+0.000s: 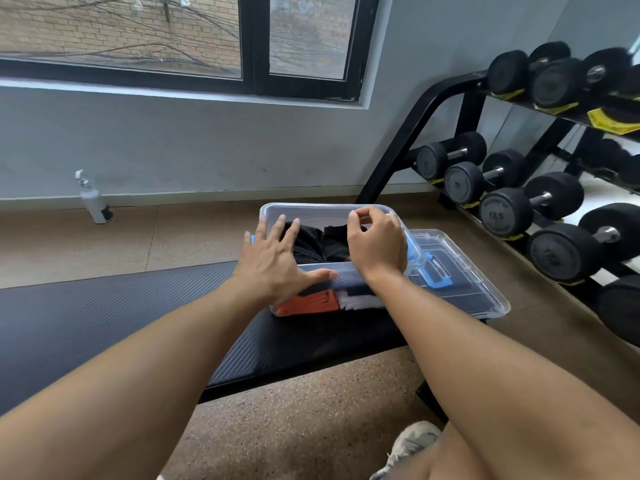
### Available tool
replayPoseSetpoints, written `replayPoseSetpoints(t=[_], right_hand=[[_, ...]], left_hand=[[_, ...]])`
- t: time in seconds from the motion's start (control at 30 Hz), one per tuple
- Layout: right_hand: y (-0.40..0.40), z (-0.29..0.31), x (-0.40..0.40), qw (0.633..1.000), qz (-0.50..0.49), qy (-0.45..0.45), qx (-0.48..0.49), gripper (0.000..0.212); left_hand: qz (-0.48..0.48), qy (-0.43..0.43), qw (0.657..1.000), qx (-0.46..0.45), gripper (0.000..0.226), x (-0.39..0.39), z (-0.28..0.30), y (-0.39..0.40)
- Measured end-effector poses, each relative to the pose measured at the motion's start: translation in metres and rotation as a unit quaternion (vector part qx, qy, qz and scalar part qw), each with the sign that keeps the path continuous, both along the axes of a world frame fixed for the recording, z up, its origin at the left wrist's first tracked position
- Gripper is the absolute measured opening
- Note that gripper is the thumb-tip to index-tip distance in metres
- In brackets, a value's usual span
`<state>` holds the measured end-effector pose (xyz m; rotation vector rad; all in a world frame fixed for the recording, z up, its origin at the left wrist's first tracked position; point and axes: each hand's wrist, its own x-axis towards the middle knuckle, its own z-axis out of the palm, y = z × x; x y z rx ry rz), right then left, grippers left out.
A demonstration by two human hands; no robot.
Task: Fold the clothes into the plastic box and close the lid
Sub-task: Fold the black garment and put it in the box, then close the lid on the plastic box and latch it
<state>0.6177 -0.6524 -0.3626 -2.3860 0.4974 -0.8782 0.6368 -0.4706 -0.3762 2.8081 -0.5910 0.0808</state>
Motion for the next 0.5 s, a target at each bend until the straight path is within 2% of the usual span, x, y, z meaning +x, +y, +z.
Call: replayPoseSetpoints(t=[0.07,0.13,0.2,0.23,0.27,0.3,0.37,0.43,0.5], right_hand=[[-0.003,-0.001,-0.002,0.997,0.04,-0.064,0.028,0.015],[-0.014,-0.001,-0.013,0.982,0.058,-0.171,0.053,0.015],[-0.044,-0.004,-0.023,0.964,-0.002,-0.26,0.049,0.019],[-0.067,-0.009,-0.024,0.958,-0.055,-0.274,0.06,0.019],[-0.093,-0.017,-0.026,0.955,-0.119,-0.259,0.083,0.02],[-0.118,-0.028,-0.029,0.954,-0.191,-0.206,0.108,0.026],[-0.162,-0.058,-0.045,0.932,-0.319,-0.052,0.164,0.047],[-0.188,-0.094,-0.067,0.884,-0.393,0.064,0.244,0.073],[-0.197,-0.117,-0.079,0.832,-0.399,0.066,0.381,0.089]], left_hand=[[0.006,-0.004,1.0,-0.001,0.134,0.001,0.0,0.0],[0.012,-0.012,1.0,0.008,0.134,0.001,0.0,-0.002],[0.02,-0.016,1.0,0.007,0.135,0.001,-0.001,-0.005],[0.023,-0.017,1.0,0.001,0.135,0.001,-0.002,-0.007],[0.025,-0.017,1.0,-0.008,0.136,0.002,-0.001,-0.008],[0.025,-0.017,0.999,-0.018,0.136,0.001,-0.001,-0.01],[0.023,-0.021,0.999,-0.035,0.135,0.0,-0.001,-0.011],[0.023,-0.028,0.998,-0.047,0.134,-0.001,-0.002,-0.01],[0.025,-0.033,0.998,-0.054,0.134,-0.001,-0.002,-0.009]])
